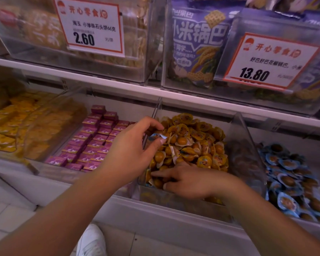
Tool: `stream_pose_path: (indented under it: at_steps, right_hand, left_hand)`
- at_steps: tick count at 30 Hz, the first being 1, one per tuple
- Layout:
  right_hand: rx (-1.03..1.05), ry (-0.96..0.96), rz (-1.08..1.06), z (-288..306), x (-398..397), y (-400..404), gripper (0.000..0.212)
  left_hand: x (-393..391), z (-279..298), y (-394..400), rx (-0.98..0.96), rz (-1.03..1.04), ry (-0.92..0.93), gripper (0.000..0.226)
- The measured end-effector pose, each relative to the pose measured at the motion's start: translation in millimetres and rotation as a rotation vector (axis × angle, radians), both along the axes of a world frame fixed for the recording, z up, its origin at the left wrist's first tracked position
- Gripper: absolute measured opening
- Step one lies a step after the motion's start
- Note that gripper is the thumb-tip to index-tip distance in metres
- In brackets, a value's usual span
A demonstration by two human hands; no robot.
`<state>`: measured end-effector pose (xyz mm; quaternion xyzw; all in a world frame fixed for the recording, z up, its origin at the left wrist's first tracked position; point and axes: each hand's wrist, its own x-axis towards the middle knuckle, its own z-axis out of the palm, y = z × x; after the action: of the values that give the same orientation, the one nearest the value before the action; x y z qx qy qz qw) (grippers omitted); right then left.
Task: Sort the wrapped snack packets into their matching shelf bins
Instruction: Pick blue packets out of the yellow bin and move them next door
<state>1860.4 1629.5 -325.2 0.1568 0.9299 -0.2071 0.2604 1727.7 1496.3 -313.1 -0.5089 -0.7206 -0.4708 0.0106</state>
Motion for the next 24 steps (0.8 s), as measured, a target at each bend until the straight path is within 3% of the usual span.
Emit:
stream_pose_path:
  at_steps: [3,5,7,9,15,17,20,24]
  right_hand:
    - [0.199,0.139,0.012,6.1,-5.4,-3.7,0.040]
    - [0.093,0.331,0.024,12.7,-9.2,-12.1,0.039]
    - [-0.159,0.285,0.025,13.0,-11.6,-21.9,0.038]
    - [-0.241,0.179,0.052,8.6,-13.1,-24.0,0.037]
    - [0.034,0.069,0.160,-5.9,-14.7,-11.0,0.035]
    - [-0.026,0.095,0.141,-7.4,-14.7,-10.4,0.037]
    - [-0.305,0.135,0.024,-4.9,-15.2,-6.9,0.033]
    - [-0.356,0.189,0.047,-1.7,-9.4,-1.0,0.028]
  left_hand:
    - [-0.4,-0.1,-0.6,0.014,-0.011,-0.028,0.021]
    - [-0.9,0.0,-0.8,0.018,-0.022,-0.038,0.021]
    - [-1.5,0.1,-1.6,0.018,-0.031,-0.035,0.020]
    - [-1.8,1.1,-2.5,0.014,-0.039,-0.031,0.021]
    - [-4.0,1.5,-4.6,0.003,-0.052,-0.030,0.021]
    - [-4.5,1.0,-5.1,0.001,-0.052,-0.019,0.021]
    - [-4.3,0.8,-4.7,0.003,-0.046,-0.011,0.021]
    - [-4.0,1.1,-3.6,0.019,-0.049,0.000,0.020]
